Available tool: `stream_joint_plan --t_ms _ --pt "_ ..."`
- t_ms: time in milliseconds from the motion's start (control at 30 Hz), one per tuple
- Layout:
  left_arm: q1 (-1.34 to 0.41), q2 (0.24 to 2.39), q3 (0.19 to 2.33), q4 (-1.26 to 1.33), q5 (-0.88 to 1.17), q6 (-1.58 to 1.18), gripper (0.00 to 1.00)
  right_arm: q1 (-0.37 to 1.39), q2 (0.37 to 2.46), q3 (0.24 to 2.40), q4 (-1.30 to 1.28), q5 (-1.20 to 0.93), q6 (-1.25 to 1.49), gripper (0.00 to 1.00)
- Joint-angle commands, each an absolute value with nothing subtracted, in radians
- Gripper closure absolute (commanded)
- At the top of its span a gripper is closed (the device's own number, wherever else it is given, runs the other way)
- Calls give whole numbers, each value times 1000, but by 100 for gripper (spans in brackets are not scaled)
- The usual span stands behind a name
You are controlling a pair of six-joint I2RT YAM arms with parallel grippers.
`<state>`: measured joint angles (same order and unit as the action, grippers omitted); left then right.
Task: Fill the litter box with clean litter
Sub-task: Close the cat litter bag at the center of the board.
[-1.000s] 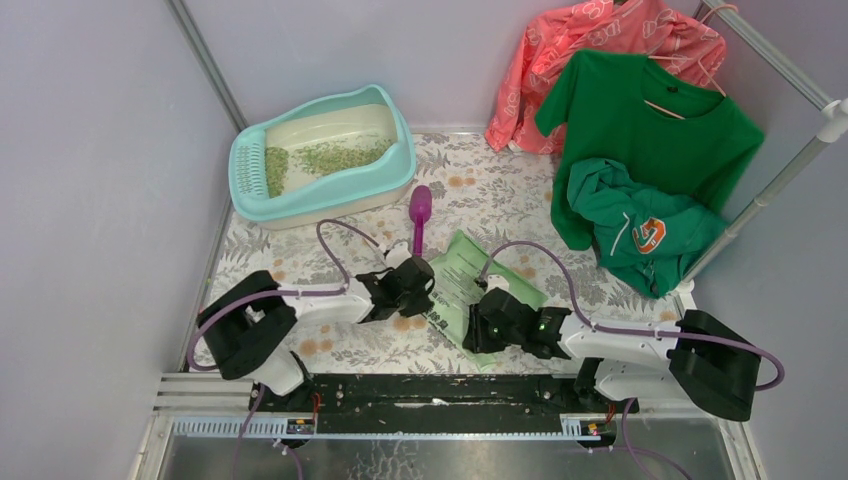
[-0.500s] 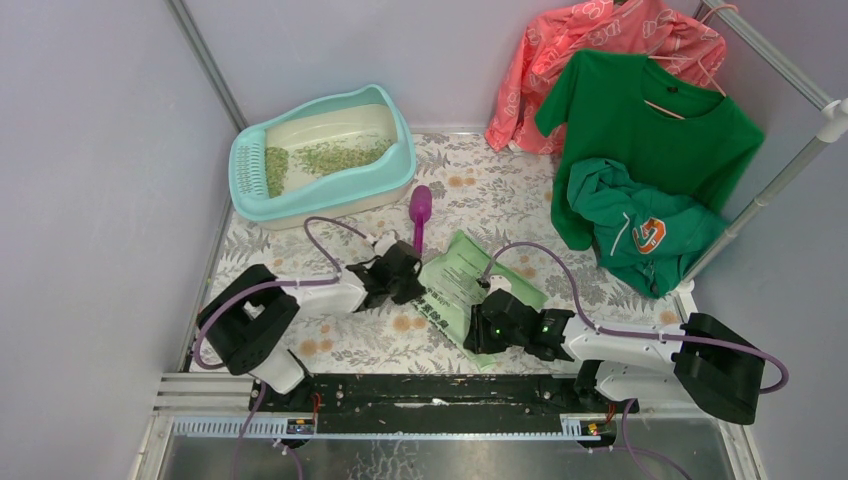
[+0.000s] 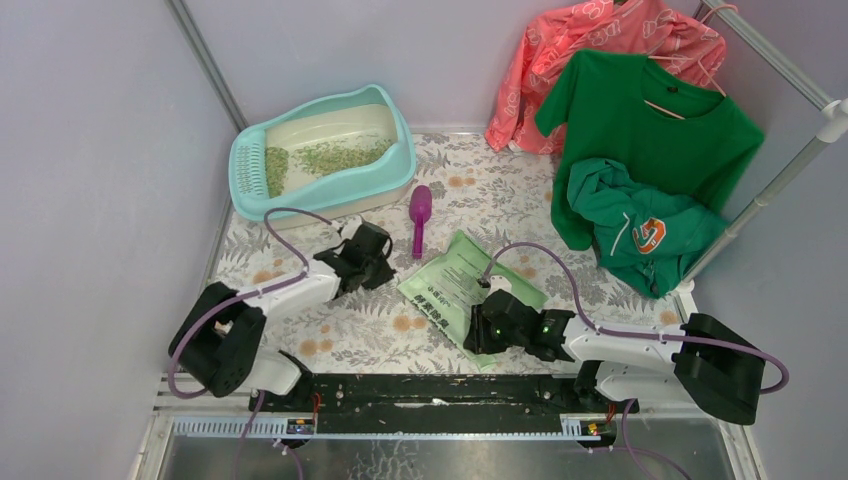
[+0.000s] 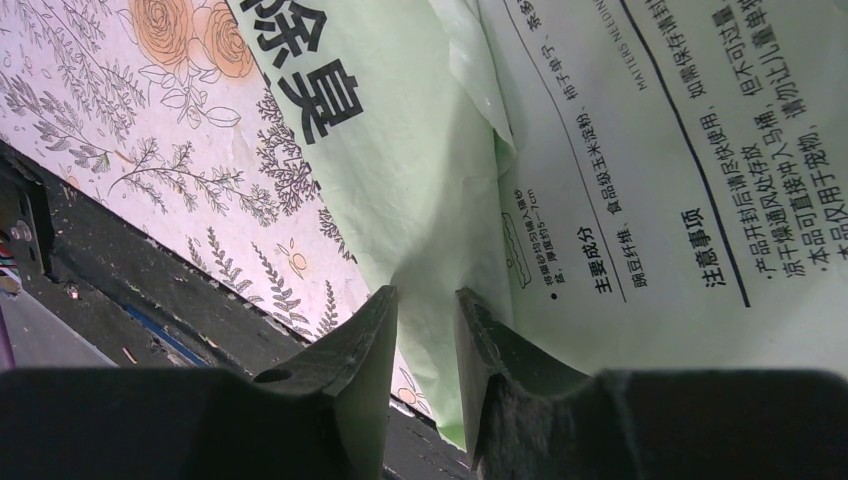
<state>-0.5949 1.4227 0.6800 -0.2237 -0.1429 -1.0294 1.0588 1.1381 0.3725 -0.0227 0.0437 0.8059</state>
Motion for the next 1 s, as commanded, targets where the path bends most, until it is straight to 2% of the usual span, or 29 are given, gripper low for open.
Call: stream_joint_plan --t_ms 0,67,200,300,633,700,800,967 --pt "-541 1342 759 -348 -219 -961 100 1063 1164 345 -133 82 788 64" --pt "-514 1323 781 -375 -239 -945 96 1063 1162 344 -130 83 788 64" --pt "-450 1346 827 -403 -249 -912 77 1063 1167 350 -139 81 785 64" --pt "-406 1419 872 -405 -232 -889 70 1063 1157 344 -138 83 788 64" --pt "-389 1709 1075 -461 -238 -862 61 1063 1146 341 -131 73 780 63" --pt "-389 1729 1100 -463 -231 -866 59 1063 1144 340 -129 72 781 63" --pt "-390 1739 1127 -466 -222 -878 50 1063 1137 341 -128 69 780 61" --pt "-389 1724 1139 -473 -211 -889 50 1063 1104 394 -180 64 757 57"
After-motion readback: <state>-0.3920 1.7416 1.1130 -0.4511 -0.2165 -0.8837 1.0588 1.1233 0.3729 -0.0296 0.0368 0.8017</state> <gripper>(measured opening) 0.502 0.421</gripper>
